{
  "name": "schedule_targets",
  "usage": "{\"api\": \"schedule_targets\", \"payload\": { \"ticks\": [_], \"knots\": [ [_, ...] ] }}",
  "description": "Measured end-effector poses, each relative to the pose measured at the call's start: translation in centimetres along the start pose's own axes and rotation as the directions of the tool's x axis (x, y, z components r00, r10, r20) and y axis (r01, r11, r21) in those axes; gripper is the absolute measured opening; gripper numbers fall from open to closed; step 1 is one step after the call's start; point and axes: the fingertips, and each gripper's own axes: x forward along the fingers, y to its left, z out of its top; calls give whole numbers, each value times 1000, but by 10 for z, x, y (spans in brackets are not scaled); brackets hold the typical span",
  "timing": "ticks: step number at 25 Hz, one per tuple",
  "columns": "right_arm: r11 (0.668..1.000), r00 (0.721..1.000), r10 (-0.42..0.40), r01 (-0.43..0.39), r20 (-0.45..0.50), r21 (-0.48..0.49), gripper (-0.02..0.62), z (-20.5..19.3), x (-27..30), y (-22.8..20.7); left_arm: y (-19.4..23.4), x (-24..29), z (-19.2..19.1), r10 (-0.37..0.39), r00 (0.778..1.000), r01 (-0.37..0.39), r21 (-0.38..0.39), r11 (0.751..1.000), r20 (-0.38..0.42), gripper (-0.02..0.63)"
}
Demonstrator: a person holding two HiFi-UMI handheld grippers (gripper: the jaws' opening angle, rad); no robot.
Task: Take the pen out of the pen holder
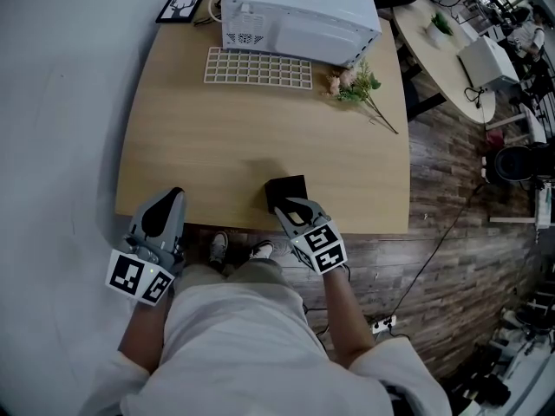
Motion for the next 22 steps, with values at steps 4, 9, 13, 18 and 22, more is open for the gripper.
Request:
{"api": "schedule_targets", "payload": {
  "ticks": [4,9,13,18,22],
  "knots": [
    [996,998,-59,59,-10,-72,60,3,-1,-4,0,2,1,-3,1000,3,1,1000,0,12],
    [975,993,-112,104,-31,-195,51,6,2,-2,1,2,2,-6,1000,6,3,1000,1,12],
    [969,990,-138,131,-20,-211,43,7,3,-4,2,3,4,-7,1000,7,0,1000,5,12],
    [985,988,-153,154,25,-73,44,10,-3,-15,4,6,4,-14,1000,14,-6,1000,12,12],
    [985,983,-173,173,62,-1,44,18,-9,-22,2,10,7,-34,999,34,-6,999,21,12]
  ]
}}
